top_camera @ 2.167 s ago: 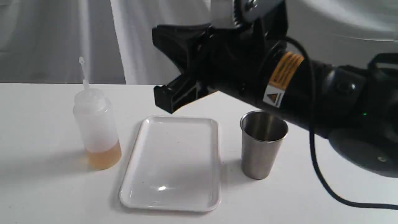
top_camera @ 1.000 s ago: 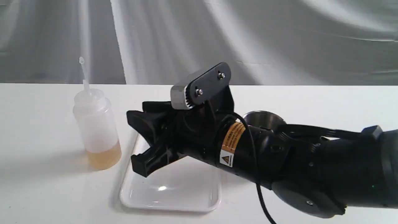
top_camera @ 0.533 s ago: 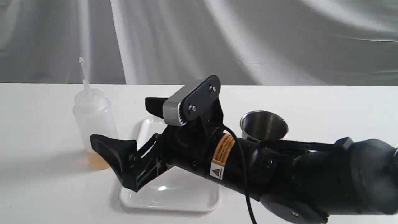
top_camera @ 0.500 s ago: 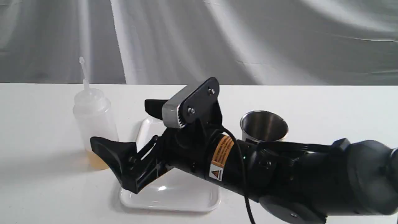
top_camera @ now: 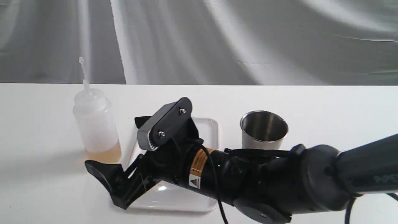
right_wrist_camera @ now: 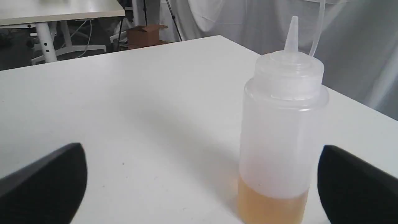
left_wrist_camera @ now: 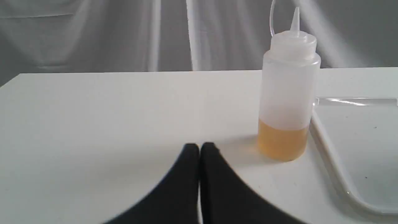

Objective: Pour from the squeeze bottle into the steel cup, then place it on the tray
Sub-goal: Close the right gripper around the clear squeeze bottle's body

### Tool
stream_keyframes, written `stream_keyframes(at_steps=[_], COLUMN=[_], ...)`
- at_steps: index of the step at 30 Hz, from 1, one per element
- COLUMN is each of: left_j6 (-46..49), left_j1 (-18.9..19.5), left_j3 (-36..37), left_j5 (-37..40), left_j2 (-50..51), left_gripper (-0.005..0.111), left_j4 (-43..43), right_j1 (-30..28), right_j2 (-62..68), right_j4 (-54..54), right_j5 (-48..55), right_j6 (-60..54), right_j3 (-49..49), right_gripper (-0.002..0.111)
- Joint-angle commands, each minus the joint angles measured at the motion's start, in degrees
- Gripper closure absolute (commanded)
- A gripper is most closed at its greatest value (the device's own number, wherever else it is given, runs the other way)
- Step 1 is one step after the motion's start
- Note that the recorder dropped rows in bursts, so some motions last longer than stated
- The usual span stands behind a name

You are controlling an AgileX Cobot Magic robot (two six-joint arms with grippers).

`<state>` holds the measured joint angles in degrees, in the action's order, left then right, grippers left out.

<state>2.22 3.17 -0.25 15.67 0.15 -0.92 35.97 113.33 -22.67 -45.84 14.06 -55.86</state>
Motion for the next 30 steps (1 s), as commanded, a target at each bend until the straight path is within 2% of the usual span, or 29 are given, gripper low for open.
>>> stream_keyframes(at_steps=[1, 30], left_j6=[-0.3, -0.1], left_j1=[-0.5, -0.5], left_j3=[0.3, 0.3], left_j5=[-0.4, -0.4], left_j2=[-0.1, -0.1], left_gripper=[0.107, 0.107], left_j4=[0.0, 0.0], right_j1=[0.1, -0.1], right_j2=[2.0, 20.1], right_j4=[2.1, 4.1], right_j5=[1.0, 11.0], right_j6=[0.6, 1.1], right_j3=[-2.8, -27.4], right_gripper=[0.003, 0.003])
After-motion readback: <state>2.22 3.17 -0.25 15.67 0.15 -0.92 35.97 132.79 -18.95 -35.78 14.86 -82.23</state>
